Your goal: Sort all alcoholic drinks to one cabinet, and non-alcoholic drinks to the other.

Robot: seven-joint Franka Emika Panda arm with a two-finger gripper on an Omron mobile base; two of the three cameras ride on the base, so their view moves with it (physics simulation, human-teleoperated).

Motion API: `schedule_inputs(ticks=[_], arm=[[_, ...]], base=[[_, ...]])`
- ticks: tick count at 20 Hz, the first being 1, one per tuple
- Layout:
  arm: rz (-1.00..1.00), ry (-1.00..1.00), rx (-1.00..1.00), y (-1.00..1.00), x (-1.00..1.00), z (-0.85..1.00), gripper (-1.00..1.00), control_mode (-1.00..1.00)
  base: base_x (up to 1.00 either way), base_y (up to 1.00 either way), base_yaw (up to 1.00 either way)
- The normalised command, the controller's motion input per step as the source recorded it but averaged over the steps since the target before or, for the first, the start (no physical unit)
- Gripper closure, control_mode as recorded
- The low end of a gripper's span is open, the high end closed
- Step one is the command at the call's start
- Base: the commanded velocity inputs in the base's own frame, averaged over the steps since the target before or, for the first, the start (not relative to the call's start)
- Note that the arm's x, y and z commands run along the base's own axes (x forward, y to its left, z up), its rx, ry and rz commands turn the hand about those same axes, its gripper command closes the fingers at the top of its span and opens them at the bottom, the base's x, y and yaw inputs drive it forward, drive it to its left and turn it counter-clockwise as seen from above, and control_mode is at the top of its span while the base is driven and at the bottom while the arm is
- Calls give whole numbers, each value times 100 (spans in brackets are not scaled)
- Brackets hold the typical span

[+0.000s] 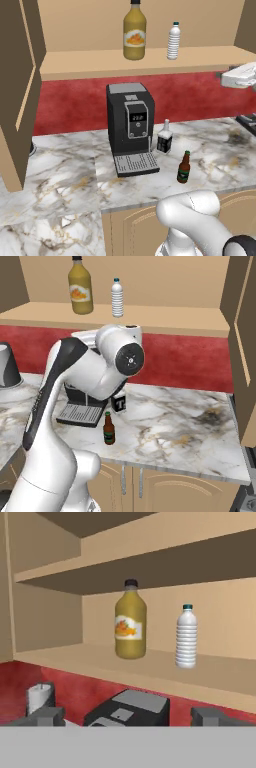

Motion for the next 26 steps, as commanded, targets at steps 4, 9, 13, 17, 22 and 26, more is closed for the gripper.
schedule_inputs(ticks=[4,9,13,17,22,26], arm=[[32,1,-3,0,-11,-64,-100,-100],[28,0,-2,0,1,-76,-100,-100],[22,1,-1,0,7,-59,-100,-100],[13,5,0,3,13,-44,-100,-100],[2,15,0,10,47,-24,-100,-100],[0,21,0,9,69,-30,-100,-100]], base=[[0,0,0],[0,0,0],[0,0,0],[0,0,0],[0,0,0],[0,0,0]])
